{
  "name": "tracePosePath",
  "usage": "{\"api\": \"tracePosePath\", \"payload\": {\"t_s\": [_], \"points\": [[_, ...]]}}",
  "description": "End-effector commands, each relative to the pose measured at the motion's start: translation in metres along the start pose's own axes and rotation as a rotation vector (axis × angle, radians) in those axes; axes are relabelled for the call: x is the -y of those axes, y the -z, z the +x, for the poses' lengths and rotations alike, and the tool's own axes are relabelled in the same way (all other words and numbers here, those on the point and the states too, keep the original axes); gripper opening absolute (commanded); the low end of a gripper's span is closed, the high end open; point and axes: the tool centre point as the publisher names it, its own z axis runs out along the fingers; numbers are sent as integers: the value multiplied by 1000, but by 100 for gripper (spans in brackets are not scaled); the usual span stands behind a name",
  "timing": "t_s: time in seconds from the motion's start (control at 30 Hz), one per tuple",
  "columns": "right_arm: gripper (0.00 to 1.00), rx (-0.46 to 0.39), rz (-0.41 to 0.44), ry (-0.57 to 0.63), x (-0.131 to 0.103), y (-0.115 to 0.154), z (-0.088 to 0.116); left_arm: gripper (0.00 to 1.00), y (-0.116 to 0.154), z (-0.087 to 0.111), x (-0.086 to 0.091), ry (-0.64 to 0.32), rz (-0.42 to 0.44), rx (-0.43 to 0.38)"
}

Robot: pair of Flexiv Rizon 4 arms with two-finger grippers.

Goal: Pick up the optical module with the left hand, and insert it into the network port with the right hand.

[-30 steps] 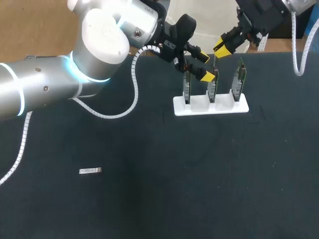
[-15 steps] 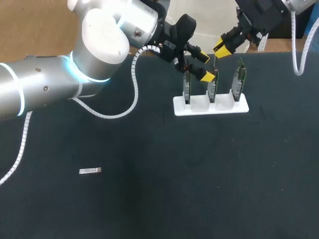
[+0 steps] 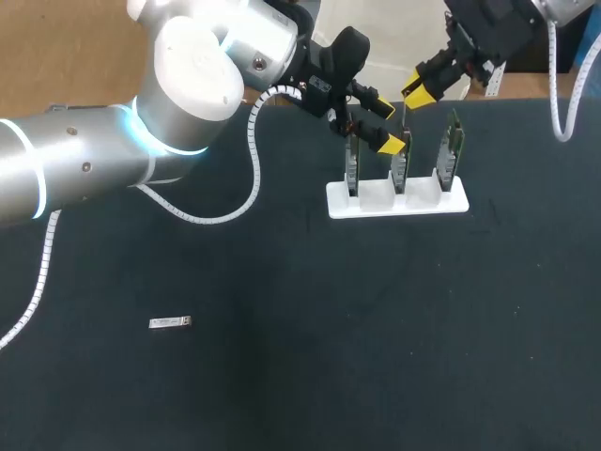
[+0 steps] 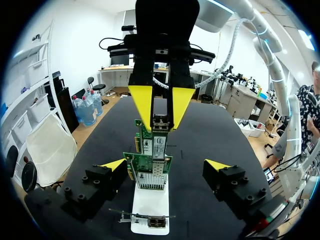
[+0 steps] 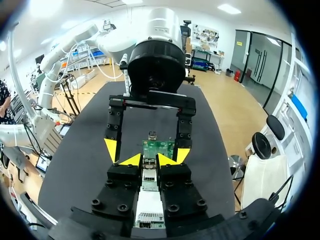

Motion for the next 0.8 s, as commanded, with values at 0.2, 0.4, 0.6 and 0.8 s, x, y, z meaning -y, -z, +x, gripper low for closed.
{"api": "tracePosePath", "payload": {"t_s": [0.2, 0.4, 0.6, 0.8], "points": [[0, 0, -3, -12, -1, -3, 5, 100, 0, -1, -2, 1, 3, -6], [0, 0, -5, -20, 0, -5, 7, 100, 0, -1, -2, 1, 3, -6], [100, 1, -4, -36, 0, -6, 8, 100, 0, -1, -2, 1, 3, -6], [100, 16, 10, -46, 2, -1, 5, 100, 0, -1, -2, 1, 3, -6]]}}
